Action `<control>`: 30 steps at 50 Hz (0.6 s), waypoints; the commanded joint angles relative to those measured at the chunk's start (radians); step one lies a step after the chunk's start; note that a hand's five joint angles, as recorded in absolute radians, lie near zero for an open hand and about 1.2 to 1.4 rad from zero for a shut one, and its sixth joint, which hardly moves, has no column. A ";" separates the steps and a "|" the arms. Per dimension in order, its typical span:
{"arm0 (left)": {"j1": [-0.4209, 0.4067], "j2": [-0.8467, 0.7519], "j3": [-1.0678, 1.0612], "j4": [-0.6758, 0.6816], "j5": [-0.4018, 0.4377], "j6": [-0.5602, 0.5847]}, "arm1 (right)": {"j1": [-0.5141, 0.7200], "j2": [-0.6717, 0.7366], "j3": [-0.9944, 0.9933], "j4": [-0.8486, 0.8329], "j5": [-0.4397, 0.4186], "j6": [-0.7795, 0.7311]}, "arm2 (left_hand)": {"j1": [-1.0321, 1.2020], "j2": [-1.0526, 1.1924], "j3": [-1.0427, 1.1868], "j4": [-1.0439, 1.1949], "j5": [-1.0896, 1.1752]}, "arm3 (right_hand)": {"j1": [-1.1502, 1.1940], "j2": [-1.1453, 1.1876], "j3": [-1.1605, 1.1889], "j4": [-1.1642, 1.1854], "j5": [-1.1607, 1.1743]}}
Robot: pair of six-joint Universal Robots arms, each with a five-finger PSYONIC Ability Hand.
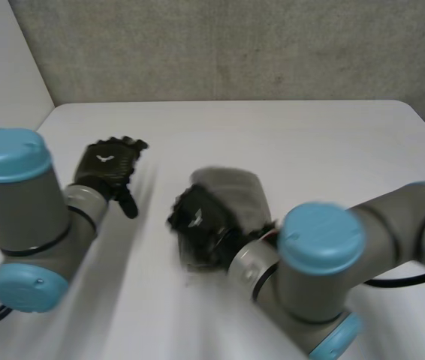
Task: Fold the towel.
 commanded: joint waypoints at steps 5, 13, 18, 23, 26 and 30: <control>0.043 0.043 -0.025 0.010 0.050 -0.004 | 0.030 0.003 -0.019 0.001 -0.047 0.031 | 0.017 0.013 0.012 0.013 -0.009 | -0.426 -0.672 -0.679 -0.688 -0.659; -0.027 0.023 0.087 0.036 0.079 -0.042 | -0.126 -0.187 0.038 0.021 0.081 0.392 | 0.026 0.022 0.021 0.022 0.000 | -0.757 -1.003 -1.010 -1.019 -0.990; -0.077 -0.029 0.167 0.027 0.079 -0.122 | -0.235 -0.262 0.056 0.118 0.078 0.613 | 0.035 0.031 0.030 0.031 0.009 | -0.757 -1.003 -1.010 -1.019 -0.990; -0.153 -0.129 0.251 -0.048 0.082 -0.226 | -0.332 -0.266 0.032 0.243 0.016 0.761 | 0.073 0.069 0.068 0.069 0.047 | -0.757 -1.003 -1.010 -1.019 -0.990; -0.167 -0.163 0.271 -0.086 0.079 -0.243 | -0.370 -0.241 -0.005 0.292 -0.054 0.817 | 0.102 0.098 0.097 0.098 0.077 | -0.757 -1.003 -1.010 -1.019 -0.990; -0.218 -0.257 0.349 -0.169 0.056 -0.274 | -0.385 -0.136 -0.080 0.324 -0.129 0.857 | 0.105 0.101 0.100 0.101 0.080 | -0.757 -1.003 -1.010 -1.019 -0.990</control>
